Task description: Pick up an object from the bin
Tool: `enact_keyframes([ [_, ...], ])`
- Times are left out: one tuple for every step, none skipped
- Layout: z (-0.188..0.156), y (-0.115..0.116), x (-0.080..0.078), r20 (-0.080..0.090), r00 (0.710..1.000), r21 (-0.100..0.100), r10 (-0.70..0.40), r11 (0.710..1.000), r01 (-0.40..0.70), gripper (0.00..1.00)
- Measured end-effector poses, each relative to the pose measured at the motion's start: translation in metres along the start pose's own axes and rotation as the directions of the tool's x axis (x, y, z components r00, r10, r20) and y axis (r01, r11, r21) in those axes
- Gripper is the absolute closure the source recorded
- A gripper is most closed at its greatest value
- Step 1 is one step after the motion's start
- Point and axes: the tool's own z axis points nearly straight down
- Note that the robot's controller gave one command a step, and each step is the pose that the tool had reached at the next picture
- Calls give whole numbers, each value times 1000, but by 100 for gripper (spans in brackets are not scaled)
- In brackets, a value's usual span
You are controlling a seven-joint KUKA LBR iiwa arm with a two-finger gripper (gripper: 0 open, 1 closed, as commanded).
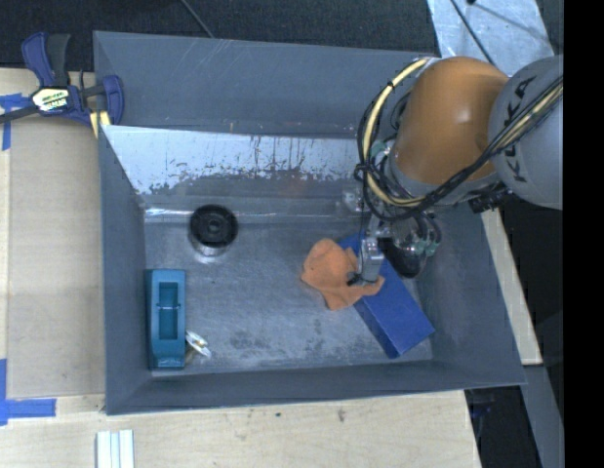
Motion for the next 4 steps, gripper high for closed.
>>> enact_keyframes([
  [-5, 0, -2, 8, 1000, 0, 0, 1000, 0, 0],
  [36, 1, -13, 16, 973, -3, 228, 974, -228, 0],
  [58, 4, -26, 2, 951, 0, 310, 951, -310, 0],
  [46, 6, -28, 9, 971, -1, 239, 971, -239, 0],
])
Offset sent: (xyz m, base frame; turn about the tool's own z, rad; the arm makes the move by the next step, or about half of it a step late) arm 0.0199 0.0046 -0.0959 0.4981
